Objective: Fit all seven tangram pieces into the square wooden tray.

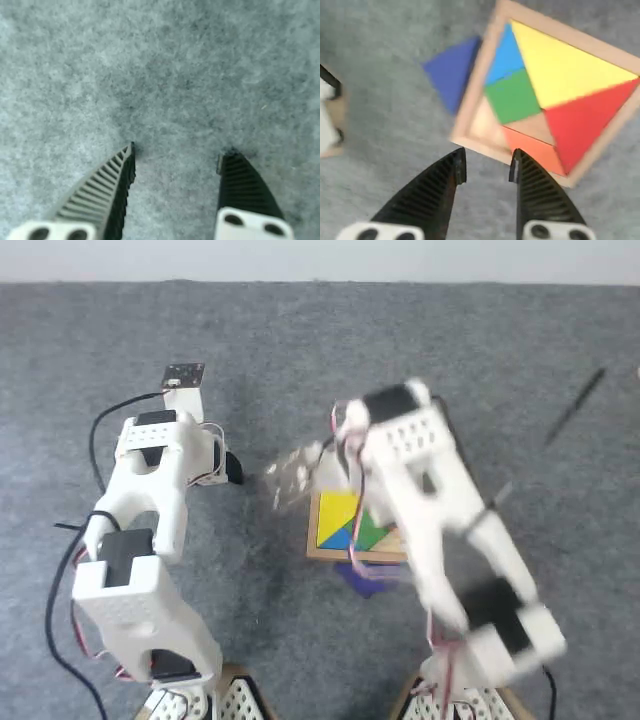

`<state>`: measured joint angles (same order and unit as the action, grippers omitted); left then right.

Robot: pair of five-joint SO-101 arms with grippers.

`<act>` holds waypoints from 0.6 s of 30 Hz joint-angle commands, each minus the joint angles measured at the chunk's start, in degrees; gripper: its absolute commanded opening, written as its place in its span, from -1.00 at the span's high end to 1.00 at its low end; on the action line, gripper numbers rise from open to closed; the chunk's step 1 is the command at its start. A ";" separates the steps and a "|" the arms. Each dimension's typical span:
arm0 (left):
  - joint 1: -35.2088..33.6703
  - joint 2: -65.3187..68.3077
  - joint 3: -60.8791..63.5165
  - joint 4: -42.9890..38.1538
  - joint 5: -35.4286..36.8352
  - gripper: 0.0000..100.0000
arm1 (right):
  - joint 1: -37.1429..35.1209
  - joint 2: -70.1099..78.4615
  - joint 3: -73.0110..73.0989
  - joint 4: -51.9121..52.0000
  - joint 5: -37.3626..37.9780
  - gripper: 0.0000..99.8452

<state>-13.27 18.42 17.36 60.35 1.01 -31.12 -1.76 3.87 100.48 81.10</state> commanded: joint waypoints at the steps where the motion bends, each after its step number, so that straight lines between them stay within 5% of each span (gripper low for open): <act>1: 0.26 -3.16 -0.31 -0.53 -0.62 0.49 | -5.14 -16.92 18.37 -4.18 -6.68 0.71; 8: 0.00 -3.16 -0.31 0.70 -0.62 0.49 | -2.33 -25.45 35.69 -12.79 -10.46 0.71; 18: 0.00 -3.16 -0.40 0.62 -0.62 0.49 | 2.68 -7.87 37.01 -23.78 -9.32 0.71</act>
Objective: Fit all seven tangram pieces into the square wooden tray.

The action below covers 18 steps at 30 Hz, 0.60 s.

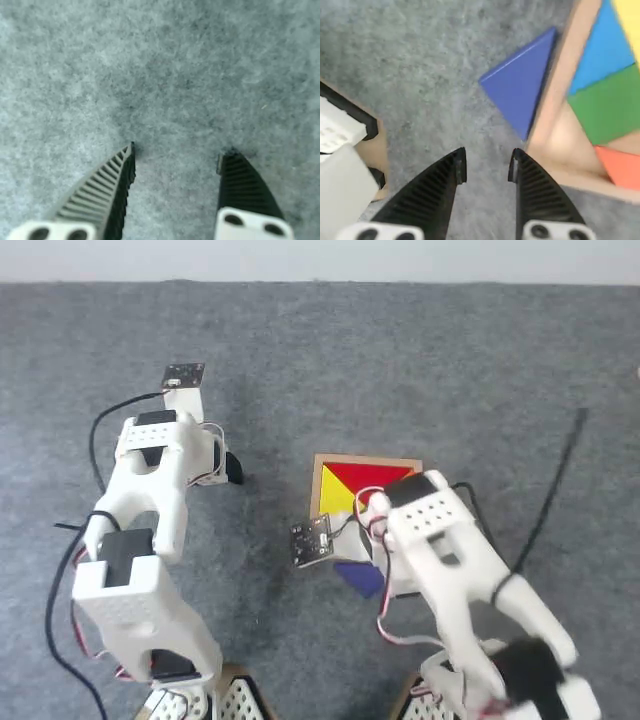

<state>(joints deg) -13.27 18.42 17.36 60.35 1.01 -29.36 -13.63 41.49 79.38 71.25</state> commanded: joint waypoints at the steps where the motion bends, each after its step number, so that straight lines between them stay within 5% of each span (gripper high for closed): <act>1: 0.00 -3.16 -0.40 0.53 -0.62 0.49 | 1.01 5.76 -1.23 -3.38 0.70 0.71; 18: 0.18 -3.16 -0.31 0.53 -0.62 0.49 | 7.52 25.63 -26.99 -3.38 0.44 0.71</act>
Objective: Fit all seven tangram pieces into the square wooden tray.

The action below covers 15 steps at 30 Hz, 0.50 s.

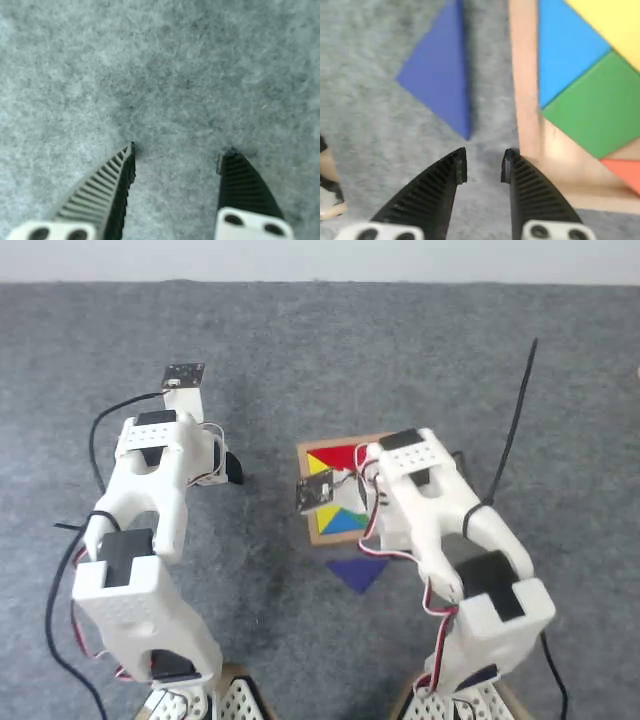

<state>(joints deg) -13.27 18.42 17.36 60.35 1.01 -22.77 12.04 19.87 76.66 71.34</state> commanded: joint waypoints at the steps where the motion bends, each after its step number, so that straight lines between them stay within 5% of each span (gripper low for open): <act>1: 0.18 -3.16 -0.31 0.53 -0.62 0.49 | 0.75 0.04 -6.15 -0.66 0.35 0.71; 15: 0.18 -3.16 -0.48 0.62 -0.62 0.49 | -7.25 -6.02 -5.71 8.84 -8.35 0.70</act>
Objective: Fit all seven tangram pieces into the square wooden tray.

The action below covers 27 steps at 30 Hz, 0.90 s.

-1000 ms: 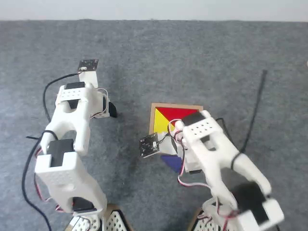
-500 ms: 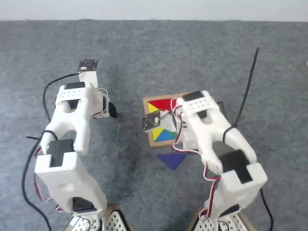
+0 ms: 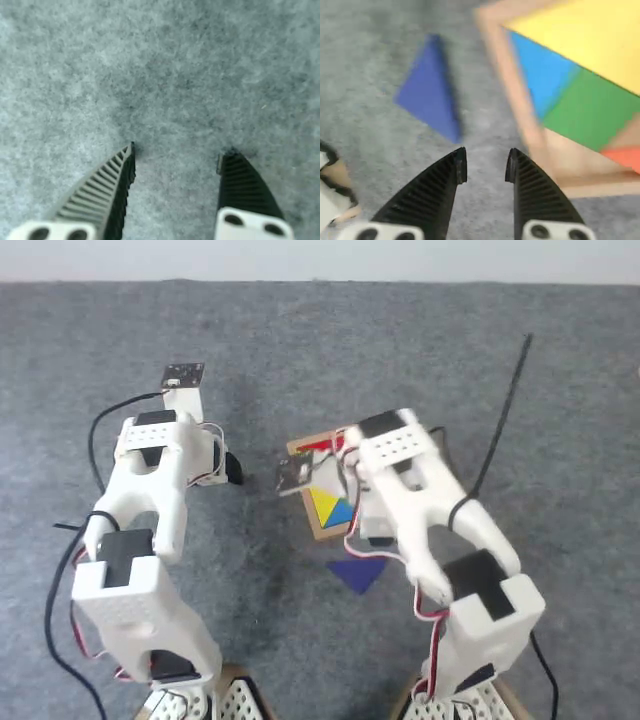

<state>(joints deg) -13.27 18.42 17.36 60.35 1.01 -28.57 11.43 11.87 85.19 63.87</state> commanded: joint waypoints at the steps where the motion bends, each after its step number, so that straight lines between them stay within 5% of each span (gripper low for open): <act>1: 0.18 -3.16 -0.48 0.62 -0.62 0.49 | -1.54 -6.81 4.40 -0.92 -0.97 0.70; 12: 0.09 -3.16 -0.57 0.44 -0.62 0.49 | -8.84 -28.88 22.86 -9.36 -8.53 0.57; 18: -0.09 -3.16 -0.57 0.53 -0.62 0.49 | -11.21 -26.33 28.92 -16.40 -10.73 0.57; 27: 0.18 -3.16 -0.57 0.53 -0.62 0.49 | -11.21 -25.98 21.45 -8.22 -11.87 0.57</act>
<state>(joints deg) -13.27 18.42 17.36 60.35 1.01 -39.30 -11.87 39.03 72.53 52.53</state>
